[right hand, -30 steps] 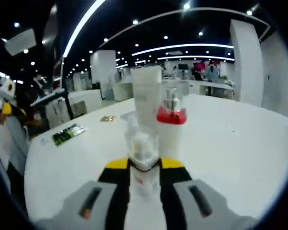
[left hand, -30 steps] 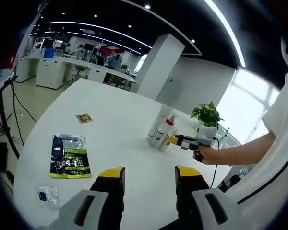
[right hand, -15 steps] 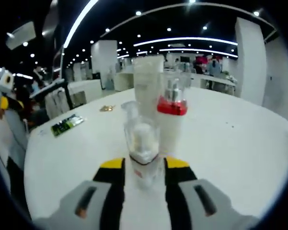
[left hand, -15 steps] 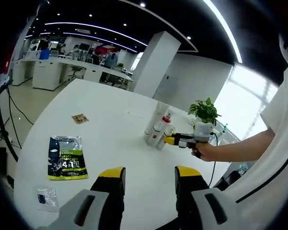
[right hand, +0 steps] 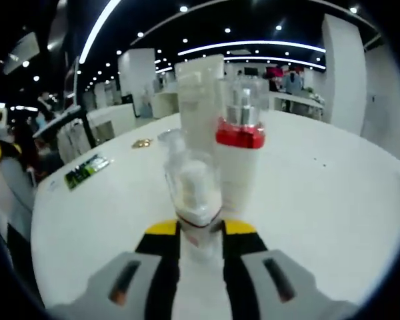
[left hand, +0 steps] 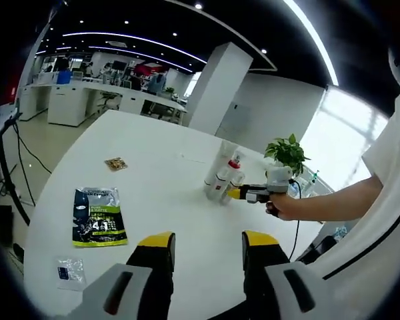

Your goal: Arrange the skincare products in the storage area until every visible bottle or jar stands upright without overlapping.

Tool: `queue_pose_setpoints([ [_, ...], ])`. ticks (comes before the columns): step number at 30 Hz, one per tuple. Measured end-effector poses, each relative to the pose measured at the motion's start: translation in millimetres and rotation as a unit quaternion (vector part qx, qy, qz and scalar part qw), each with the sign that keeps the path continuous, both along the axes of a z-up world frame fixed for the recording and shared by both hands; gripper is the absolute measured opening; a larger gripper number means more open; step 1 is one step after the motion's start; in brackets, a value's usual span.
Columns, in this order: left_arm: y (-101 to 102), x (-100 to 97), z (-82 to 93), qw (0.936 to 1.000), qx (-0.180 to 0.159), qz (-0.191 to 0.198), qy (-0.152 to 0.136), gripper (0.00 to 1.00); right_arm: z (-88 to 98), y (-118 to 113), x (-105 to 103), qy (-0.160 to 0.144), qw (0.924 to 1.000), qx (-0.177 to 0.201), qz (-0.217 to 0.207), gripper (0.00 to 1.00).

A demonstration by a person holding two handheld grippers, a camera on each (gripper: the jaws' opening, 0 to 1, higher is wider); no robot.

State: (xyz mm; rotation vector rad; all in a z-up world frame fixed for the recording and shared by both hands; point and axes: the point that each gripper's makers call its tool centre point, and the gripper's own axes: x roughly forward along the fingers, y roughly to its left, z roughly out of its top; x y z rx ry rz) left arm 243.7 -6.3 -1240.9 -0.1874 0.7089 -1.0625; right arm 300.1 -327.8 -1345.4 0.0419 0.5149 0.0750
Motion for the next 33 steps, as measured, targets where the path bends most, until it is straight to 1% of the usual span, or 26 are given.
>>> queue_pose_setpoints([
  [5,1,-1.3,3.6,0.9999,0.003,-0.005,-0.009,0.41,0.7,-8,4,-0.004,0.9998,0.007,-0.018,0.22],
  [9,2,1.0,5.7,0.9999,0.001,0.005,-0.011,0.41,0.8,-9,9,-0.007,0.9996,0.008,-0.025,0.22],
  [11,3,0.4,4.9,0.9999,0.003,0.007,-0.011,0.41,-4.8,-9,8,0.003,0.9991,0.023,-0.036,0.23],
  [13,3,0.8,3.5,0.9999,0.002,0.01,-0.008,0.41,-6.5,-8,7,0.006,0.9989,0.027,-0.039,0.26],
  [16,-1,1.0,2.5,1.0,-0.001,0.007,-0.004,0.41,-6.4,-6,3,0.007,0.9989,0.027,-0.039,0.26],
  [20,-6,2.5,2.6,0.9999,0.003,-0.009,-0.009,0.41,-4.9,-8,2,0.007,0.9989,0.023,-0.041,0.23],
  [24,-8,5.6,4.3,1.0,-0.004,-0.004,-0.008,0.4,-4.4,-12,2,0.009,0.9989,0.017,-0.042,0.21],
  [33,-8,0.7,-5.0,1.0,-0.005,-0.005,0.003,0.4,-7.1,-16,-8,0.024,0.999,0.01,-0.037,0.22],
])
